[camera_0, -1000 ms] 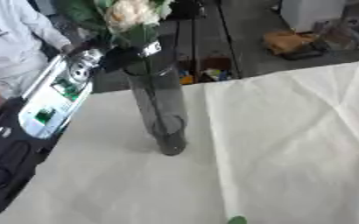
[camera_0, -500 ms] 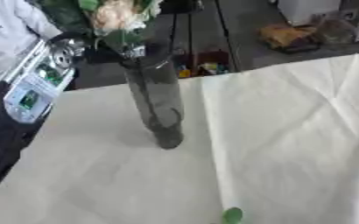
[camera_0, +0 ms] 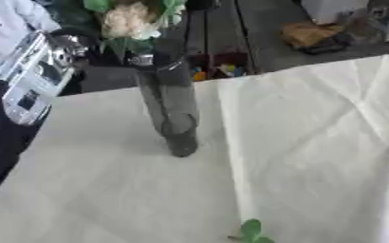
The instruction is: Arrange flowers into the vase.
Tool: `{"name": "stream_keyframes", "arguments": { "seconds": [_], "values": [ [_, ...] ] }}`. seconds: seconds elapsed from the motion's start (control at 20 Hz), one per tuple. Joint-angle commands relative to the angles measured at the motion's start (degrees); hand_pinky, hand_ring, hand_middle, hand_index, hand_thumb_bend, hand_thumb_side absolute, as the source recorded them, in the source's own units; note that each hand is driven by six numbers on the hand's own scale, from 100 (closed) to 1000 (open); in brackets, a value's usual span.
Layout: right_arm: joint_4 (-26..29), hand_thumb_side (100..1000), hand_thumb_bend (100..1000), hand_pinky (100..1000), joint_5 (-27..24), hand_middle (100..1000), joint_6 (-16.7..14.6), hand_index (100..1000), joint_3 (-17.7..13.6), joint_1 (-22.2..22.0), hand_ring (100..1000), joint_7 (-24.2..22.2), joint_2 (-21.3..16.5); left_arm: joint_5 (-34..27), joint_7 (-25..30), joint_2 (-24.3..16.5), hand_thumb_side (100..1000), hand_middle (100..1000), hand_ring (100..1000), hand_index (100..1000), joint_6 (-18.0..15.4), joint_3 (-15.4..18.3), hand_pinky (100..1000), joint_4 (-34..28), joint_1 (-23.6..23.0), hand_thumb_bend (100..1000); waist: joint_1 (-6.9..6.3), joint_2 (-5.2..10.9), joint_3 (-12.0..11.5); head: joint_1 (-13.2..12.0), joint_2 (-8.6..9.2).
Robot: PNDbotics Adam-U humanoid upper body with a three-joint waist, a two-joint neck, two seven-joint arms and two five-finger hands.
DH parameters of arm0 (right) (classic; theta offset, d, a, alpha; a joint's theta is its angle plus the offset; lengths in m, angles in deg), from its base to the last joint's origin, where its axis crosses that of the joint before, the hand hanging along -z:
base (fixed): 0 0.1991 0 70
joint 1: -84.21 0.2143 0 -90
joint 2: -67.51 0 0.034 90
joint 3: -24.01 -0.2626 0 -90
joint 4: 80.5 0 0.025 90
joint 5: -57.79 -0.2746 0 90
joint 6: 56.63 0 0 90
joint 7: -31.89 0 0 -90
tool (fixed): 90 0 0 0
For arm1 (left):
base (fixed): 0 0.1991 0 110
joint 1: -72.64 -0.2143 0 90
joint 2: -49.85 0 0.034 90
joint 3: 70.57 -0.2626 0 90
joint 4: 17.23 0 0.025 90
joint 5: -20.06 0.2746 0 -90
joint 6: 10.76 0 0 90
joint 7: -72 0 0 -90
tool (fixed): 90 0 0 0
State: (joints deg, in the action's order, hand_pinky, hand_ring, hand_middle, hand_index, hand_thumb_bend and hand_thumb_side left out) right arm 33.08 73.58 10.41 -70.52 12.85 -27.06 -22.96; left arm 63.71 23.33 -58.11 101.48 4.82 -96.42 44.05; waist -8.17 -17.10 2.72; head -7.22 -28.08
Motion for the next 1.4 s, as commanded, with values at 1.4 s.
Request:
{"name": "stream_keyframes", "arguments": {
  "seconds": [1.4],
  "values": [
    [1.0, 1000, 100, 669, -0.1, 558, 0.4, 829, -0.5, -0.2, 786, 0.3, -1.0, 12.1, 10.6, -4.3, 988, 1000, 1000, 979, -4.7, 9.1, 1000, -4.9, 1.2, 1000, 0.63, 1.55, -1.0, -0.1, 0.74]
  ]
}}
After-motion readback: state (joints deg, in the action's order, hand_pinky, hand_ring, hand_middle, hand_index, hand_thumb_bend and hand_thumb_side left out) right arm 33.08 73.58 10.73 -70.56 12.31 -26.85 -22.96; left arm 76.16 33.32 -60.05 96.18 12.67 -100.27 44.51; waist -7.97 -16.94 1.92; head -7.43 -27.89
